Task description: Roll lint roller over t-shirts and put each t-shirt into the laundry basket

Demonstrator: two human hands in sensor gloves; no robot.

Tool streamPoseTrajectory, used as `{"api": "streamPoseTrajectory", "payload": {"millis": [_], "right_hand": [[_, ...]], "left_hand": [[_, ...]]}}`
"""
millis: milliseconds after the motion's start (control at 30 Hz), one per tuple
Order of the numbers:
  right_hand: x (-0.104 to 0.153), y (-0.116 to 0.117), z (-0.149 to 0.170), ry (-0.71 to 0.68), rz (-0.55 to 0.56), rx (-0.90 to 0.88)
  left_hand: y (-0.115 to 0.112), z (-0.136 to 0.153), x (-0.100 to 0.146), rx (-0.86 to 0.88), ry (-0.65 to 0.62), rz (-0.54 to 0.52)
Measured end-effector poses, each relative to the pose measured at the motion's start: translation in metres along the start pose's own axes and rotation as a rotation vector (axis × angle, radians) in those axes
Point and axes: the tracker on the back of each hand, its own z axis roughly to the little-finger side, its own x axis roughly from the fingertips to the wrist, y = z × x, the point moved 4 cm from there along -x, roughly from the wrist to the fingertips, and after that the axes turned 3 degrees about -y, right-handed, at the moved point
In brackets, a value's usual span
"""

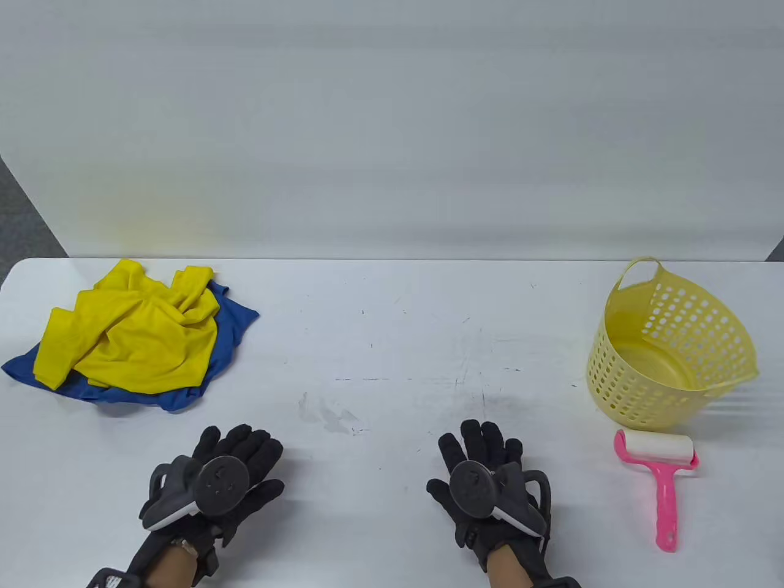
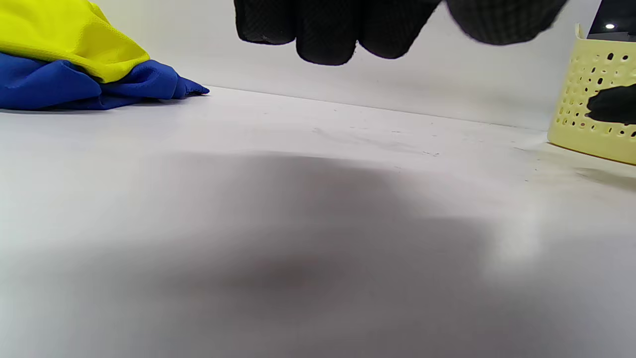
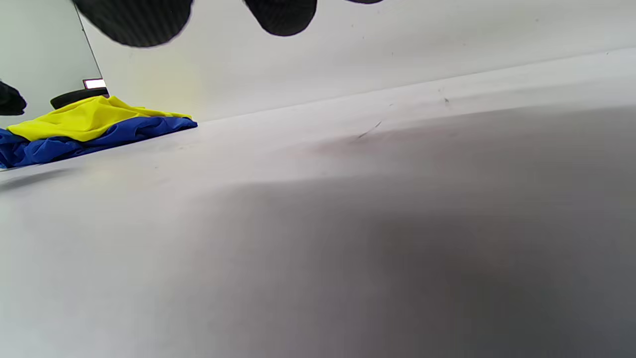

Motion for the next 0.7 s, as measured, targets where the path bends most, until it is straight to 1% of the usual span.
{"api": "streamPoseTrajectory", "payload": {"millis": [67, 233, 500, 567, 633, 700], "right_hand": [[0.000, 0.002, -0.001, -0.005, -0.015, 0.002], [0.000, -0.001, -0.003, -0.012, 0.015, -0.021], [0.001, -0.001, 0.000, 0.008, 0.002, -0.048], [0.002, -0.001, 0.002, 0.017, -0.007, -0.056], [0.002, -0.002, 0.003, 0.021, -0.004, -0.072], [0.003, -0.003, 0.003, 0.020, -0.004, -0.088]], "left_hand": [[-0.001, -0.001, 0.000, -0.004, -0.001, 0.003], [-0.001, -0.001, 0.000, -0.003, -0.009, 0.001], [-0.005, -0.003, -0.002, 0.003, -0.017, 0.015], [-0.007, -0.001, -0.004, -0.006, -0.005, 0.028], [-0.006, 0.004, -0.006, -0.002, 0.027, 0.020], [-0.004, 0.016, -0.010, 0.004, 0.091, 0.020]]}}
